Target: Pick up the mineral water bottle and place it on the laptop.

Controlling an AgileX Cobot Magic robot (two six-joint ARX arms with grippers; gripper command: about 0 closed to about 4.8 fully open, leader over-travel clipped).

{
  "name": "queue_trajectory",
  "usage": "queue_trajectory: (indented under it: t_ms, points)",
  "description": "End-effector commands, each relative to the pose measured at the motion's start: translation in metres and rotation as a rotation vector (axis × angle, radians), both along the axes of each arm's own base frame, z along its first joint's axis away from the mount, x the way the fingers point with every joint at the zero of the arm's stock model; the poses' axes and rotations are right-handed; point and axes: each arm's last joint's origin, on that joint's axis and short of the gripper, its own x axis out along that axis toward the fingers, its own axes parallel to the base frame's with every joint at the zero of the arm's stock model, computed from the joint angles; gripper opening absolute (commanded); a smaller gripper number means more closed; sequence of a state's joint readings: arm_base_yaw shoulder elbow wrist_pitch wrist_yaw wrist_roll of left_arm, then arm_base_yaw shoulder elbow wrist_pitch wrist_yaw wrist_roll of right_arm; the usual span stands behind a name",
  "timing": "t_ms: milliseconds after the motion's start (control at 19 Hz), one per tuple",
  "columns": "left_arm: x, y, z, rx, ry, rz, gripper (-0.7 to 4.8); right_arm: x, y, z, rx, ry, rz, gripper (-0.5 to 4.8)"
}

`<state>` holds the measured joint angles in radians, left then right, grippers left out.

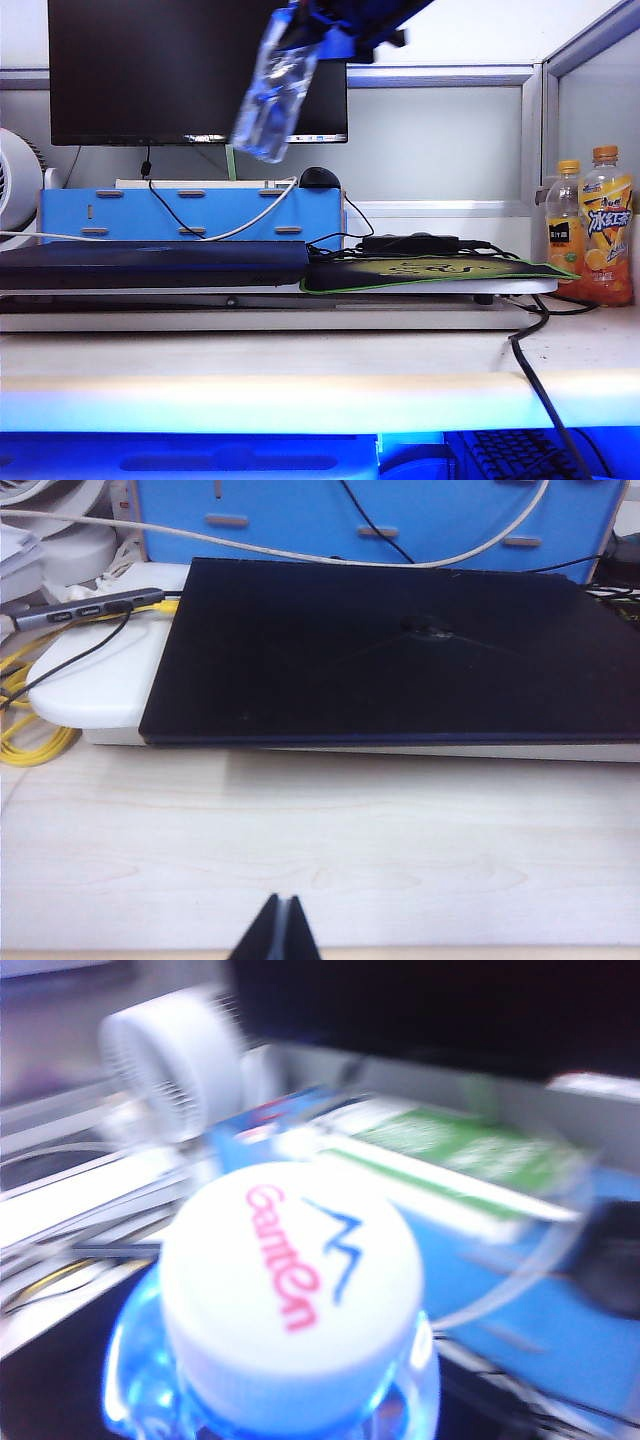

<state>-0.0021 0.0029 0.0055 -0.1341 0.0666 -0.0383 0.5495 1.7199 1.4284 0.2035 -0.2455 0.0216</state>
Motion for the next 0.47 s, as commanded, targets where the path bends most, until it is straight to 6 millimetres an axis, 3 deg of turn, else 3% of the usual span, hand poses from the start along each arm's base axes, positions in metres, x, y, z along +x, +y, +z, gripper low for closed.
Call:
queue_trajectory:
  t_ms: [53,475]
  points:
    - [0.0,0.0,0.001,0.001,-0.011,-0.002,-0.02,-0.003,0.014,0.004,0.033,-0.052,0.043,0.0]
    - [0.0,0.0,0.001,0.001,-0.011,-0.001,-0.02,-0.001,0.047,-0.032,-0.038,-0.027,0.044,0.0]
